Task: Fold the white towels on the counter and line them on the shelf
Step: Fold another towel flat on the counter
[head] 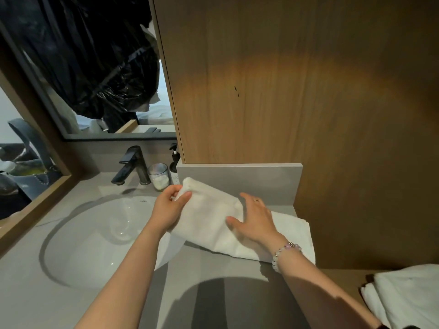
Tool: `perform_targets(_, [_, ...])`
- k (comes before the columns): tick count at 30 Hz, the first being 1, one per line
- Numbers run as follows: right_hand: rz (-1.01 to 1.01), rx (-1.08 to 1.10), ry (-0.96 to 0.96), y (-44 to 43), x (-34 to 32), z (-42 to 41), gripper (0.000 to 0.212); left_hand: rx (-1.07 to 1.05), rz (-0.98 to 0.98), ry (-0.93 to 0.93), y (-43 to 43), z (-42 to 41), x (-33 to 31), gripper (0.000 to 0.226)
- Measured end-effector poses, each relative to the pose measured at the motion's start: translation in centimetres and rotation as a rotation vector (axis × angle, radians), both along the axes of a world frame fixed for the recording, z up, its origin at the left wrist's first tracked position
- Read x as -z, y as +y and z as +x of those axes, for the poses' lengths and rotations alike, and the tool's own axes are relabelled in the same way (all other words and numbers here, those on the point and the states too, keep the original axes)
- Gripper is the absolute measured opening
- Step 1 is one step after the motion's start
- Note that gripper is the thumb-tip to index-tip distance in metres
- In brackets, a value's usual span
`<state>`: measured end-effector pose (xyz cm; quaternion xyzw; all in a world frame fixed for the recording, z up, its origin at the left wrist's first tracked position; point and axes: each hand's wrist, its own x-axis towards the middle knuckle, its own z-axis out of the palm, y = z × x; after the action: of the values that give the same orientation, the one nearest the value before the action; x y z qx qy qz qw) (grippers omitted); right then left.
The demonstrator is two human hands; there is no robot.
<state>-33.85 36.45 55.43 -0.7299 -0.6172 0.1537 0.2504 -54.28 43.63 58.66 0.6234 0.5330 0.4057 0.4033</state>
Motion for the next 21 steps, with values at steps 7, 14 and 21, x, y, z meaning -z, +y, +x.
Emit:
perform_targets(7, [0.133, -0.155, 0.019, 2.3, -5.6, -3.0, 0.105, 0.19, 0.263, 0.179, -0.4, 0.9, -3.1, 0.011])
perform_targets(14, [-0.004, -0.054, -0.16, 0.7, 0.1, -4.1, 0.063, -0.102, -0.261, 0.321, 1.3, -2.4, 2.6, 0.03])
perform_targets(21, [-0.241, -0.186, -0.305, -0.4, 7.7, -6.0, 0.084, 0.038, 0.356, 0.872, -2.9, 0.1, 9.9, 0.045])
